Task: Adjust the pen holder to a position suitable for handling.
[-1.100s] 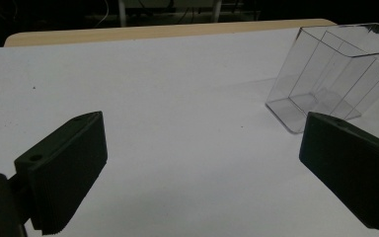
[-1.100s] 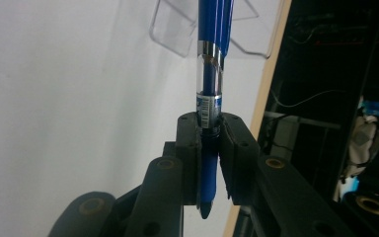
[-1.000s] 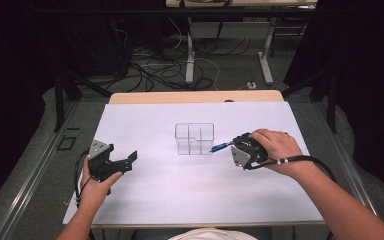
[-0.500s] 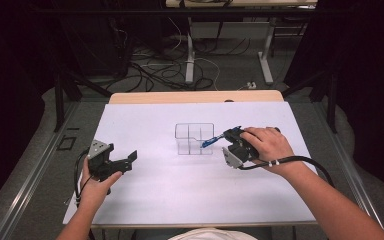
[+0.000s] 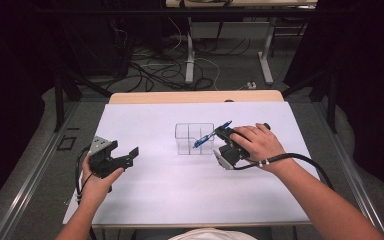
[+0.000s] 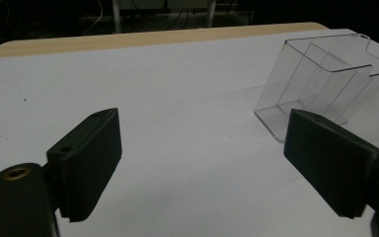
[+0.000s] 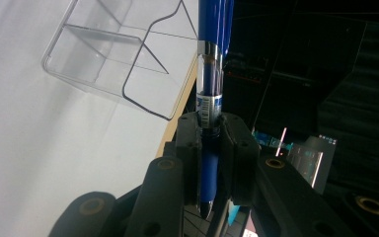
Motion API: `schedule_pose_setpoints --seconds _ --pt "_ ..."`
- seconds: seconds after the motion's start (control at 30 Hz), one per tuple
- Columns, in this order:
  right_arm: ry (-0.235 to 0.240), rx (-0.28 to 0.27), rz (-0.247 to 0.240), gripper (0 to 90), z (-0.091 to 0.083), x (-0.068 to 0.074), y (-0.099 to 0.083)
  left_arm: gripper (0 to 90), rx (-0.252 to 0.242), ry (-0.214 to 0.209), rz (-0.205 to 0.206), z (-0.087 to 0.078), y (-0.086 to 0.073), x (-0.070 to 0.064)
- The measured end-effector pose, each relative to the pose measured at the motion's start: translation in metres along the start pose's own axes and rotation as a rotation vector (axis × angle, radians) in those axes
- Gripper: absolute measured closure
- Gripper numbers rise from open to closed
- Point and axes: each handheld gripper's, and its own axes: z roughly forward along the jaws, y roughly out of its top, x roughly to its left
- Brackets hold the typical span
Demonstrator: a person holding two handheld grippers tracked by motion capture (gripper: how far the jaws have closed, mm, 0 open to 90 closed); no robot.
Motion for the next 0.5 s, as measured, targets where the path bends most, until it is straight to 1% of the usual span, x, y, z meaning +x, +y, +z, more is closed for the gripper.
schedule_pose_setpoints --seconds 0.1,0.13,0.17,0.2,0.3,0.37,0.4,0.43,0.5 --pt "-0.008 0.012 -0.015 79.8 0.001 0.002 0.001 16.6 0.007 -0.008 0.005 0.001 0.006 -0.003" --pt "-0.004 0.011 -0.031 79.8 0.002 0.003 0.002 17.1 0.009 -0.011 0.009 0.001 0.007 -0.004" --pt "-0.013 0.007 -0.034 79.8 0.002 0.003 0.002 17.8 0.013 -0.015 0.008 0.002 0.010 -0.006" --pt "-0.009 0.011 -0.044 79.8 0.001 0.003 0.003 18.1 0.017 -0.022 0.010 0.003 0.012 -0.008" --pt "-0.018 0.007 -0.067 79.8 0.001 0.005 0.004 19.9 0.027 -0.035 0.023 0.006 0.019 -0.014" --pt "-0.010 0.020 -0.063 79.8 0.000 0.006 0.004 20.8 0.039 -0.043 0.034 0.009 0.023 -0.017" --pt "-0.014 0.018 -0.082 79.8 0.001 0.007 0.004 22.0 0.041 -0.049 0.035 0.011 0.025 -0.020" --pt "-0.014 0.018 -0.082 79.8 0.001 0.007 0.004 22.0 0.045 -0.049 0.044 0.013 0.028 -0.021" --pt "-0.012 0.028 -0.093 79.8 0.001 0.007 0.004 23.9 0.056 -0.063 0.039 0.016 0.031 -0.024"
